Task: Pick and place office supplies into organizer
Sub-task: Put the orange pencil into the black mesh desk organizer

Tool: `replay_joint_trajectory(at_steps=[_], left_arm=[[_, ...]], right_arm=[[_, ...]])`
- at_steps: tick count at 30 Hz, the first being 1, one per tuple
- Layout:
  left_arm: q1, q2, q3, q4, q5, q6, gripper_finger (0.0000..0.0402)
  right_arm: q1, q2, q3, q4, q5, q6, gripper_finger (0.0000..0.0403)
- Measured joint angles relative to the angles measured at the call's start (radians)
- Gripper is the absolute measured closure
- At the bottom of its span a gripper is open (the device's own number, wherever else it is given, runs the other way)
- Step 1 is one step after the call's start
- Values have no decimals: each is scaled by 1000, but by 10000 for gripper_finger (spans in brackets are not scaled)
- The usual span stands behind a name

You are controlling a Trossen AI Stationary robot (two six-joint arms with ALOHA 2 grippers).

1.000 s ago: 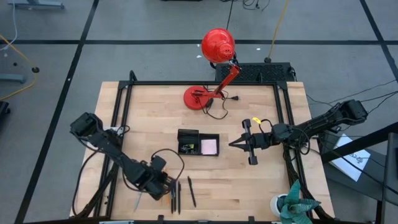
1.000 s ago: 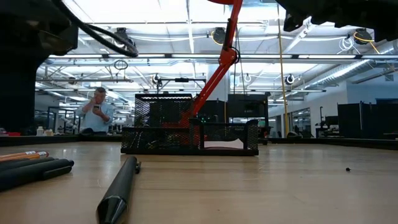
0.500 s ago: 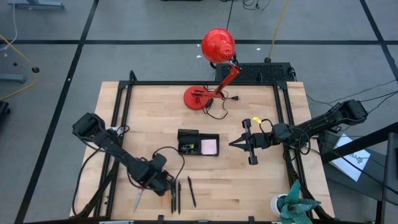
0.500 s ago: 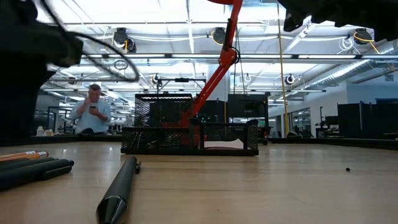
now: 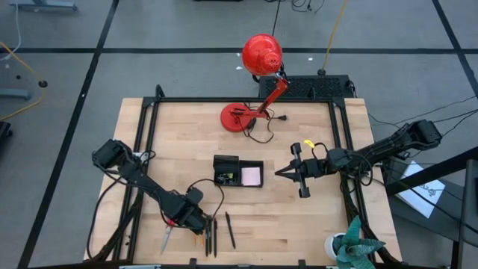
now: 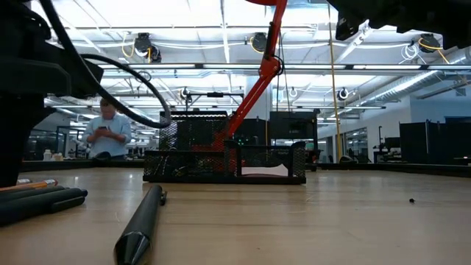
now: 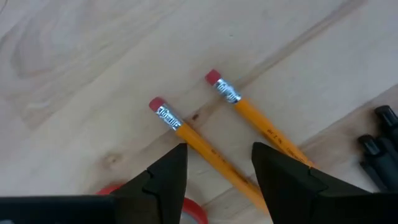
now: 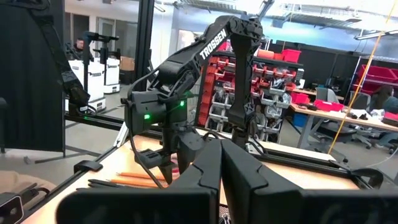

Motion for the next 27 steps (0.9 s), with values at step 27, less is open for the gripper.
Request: replay_joint_trajectory(at_steps=[27], left_arm=[[27,3,-5,69,-18,-275,302]], right_arm=[[0,0,0,-23,0,15,399]])
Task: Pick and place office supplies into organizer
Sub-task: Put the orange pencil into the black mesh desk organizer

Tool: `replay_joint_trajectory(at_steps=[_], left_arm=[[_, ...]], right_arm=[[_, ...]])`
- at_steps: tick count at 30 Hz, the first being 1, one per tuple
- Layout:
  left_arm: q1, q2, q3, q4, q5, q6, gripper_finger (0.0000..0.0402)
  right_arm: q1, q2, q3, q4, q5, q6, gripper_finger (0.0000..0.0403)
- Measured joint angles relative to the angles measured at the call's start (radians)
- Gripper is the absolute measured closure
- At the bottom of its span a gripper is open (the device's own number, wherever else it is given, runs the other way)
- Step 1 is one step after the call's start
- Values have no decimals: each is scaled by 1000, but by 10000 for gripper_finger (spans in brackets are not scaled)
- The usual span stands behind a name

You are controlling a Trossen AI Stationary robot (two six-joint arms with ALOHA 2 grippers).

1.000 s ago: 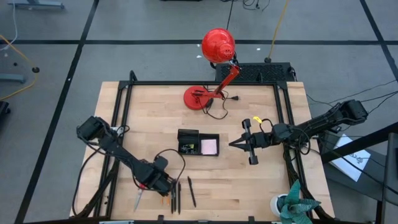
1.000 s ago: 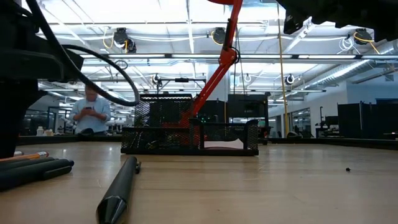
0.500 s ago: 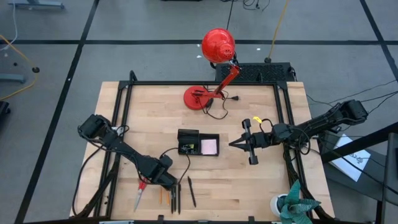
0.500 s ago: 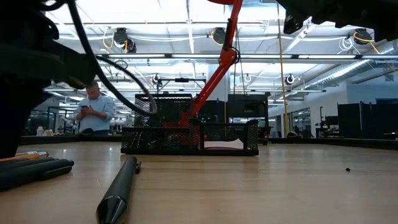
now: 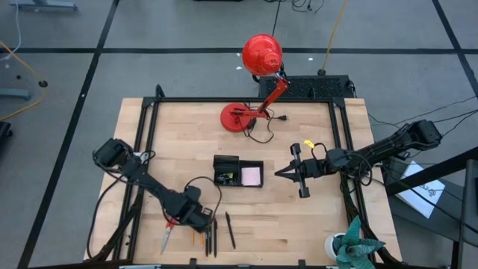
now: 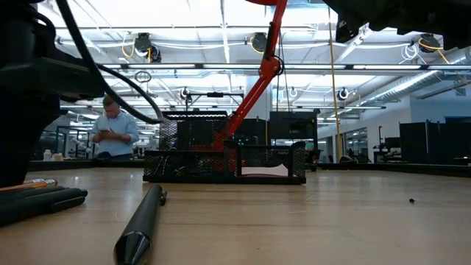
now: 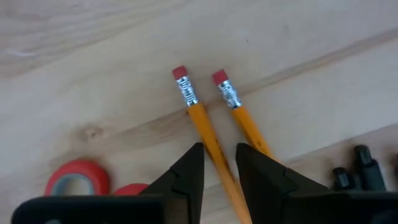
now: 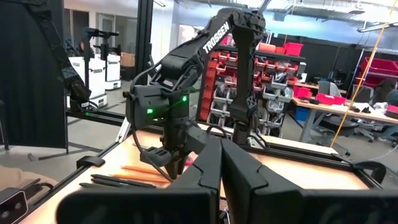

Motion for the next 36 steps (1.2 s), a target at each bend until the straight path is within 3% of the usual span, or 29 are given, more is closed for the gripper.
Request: replay_joint_trajectory(at_steps=[5,21,30,36], left_arm=[[-18,8,1,-3,-25,-50,305],[-6,15,3,-15,-12,48,309],[-4,15,5,-14,-3,97,392],[-4,15,5,-16,-14,113,367]], right_arm=[[0,0,0,0,0,-6,399],[0,0,0,16,0,-15,399],[0,0,0,16,0,-15,399],[0,0,0,16,0,-15,399]])
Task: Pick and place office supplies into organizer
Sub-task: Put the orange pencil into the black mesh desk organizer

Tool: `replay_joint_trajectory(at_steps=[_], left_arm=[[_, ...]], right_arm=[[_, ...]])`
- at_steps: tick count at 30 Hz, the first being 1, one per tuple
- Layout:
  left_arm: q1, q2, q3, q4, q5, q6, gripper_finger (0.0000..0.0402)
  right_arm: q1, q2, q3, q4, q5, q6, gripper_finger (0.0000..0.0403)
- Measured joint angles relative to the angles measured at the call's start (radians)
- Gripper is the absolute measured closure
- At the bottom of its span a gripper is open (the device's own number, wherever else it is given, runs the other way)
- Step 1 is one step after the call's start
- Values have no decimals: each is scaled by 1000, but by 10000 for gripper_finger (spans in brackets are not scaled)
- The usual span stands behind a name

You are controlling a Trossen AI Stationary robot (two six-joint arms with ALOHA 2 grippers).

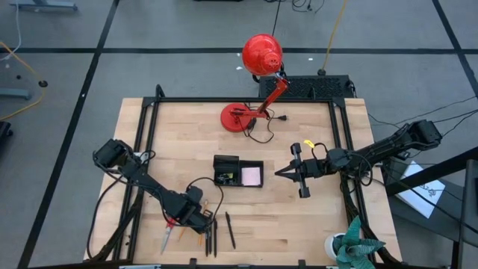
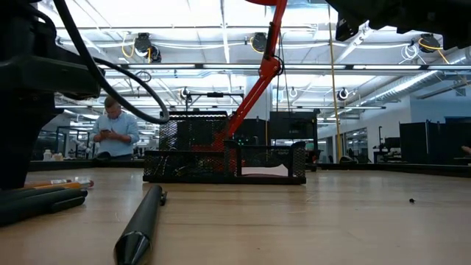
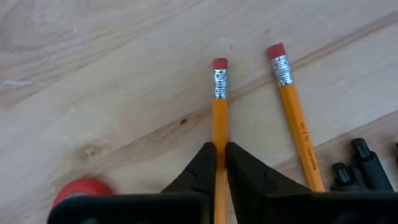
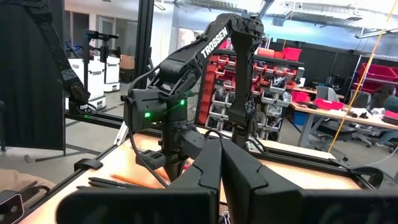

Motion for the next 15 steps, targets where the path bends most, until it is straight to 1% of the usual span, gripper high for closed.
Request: replay_joint_trajectory(at_steps=[5,7,9,11,15], left_arm=[[-1,-23,-5,-2,-41,45,372],[-2,-44,-6,-1,-85,63,380],[0,-61,-13,-11,-185,74,386],[5,-83,-12,-10,-245,82,389],[-5,-124,-8,-3,-289,112,381]], right_arm=[[0,0,0,0,0,0,399],[0,0,0,0,0,0,399],[0,0,0,0,0,0,399],[0,0,0,-1,0,0,399],[0,0,0,-1,0,0,399]])
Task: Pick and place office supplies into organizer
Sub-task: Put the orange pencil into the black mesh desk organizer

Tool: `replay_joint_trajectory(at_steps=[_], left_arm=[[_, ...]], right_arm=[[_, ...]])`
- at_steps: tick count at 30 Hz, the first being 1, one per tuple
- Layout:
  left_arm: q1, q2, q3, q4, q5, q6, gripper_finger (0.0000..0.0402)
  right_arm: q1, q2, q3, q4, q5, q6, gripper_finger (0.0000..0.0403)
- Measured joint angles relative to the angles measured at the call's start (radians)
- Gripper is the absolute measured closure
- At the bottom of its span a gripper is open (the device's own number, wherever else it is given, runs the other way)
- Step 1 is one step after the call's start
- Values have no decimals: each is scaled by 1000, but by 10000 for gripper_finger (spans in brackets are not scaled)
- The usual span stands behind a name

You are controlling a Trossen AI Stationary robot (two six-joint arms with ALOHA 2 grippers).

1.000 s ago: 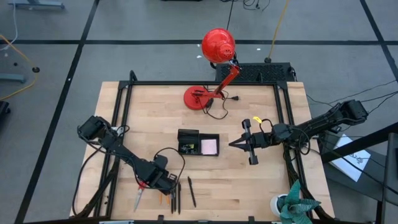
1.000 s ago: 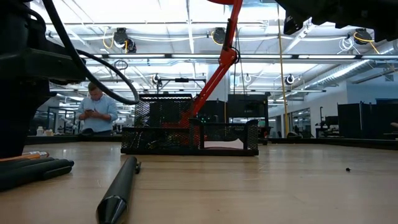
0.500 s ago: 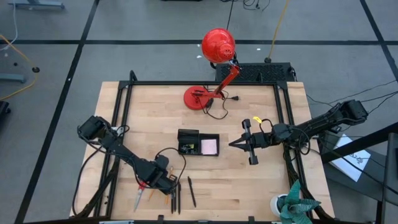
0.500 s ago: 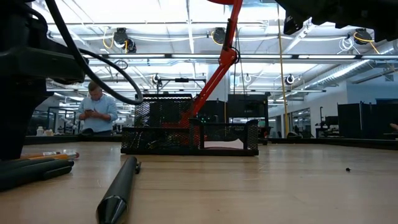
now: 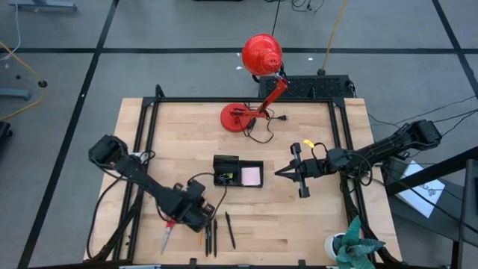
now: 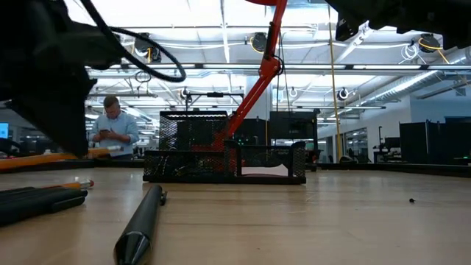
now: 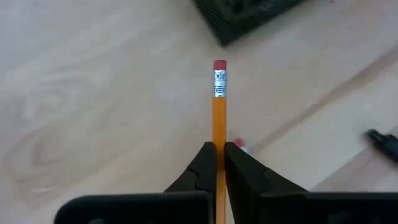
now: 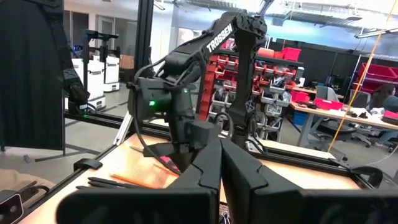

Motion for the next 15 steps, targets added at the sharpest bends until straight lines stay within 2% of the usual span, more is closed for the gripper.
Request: replay_joint_trajectory(at_steps=[9,12,15], left_arm=[[-22,-61,1,57,-123,116,384],[-32,-81,2,149,-187,253,391],[-35,-108,3,291,-250,473,389]], right_arm=[[0,0,0,-7,0,-12,399],[0,0,0,-7,0,-15,399],[0,0,0,-7,0,-15,399]])
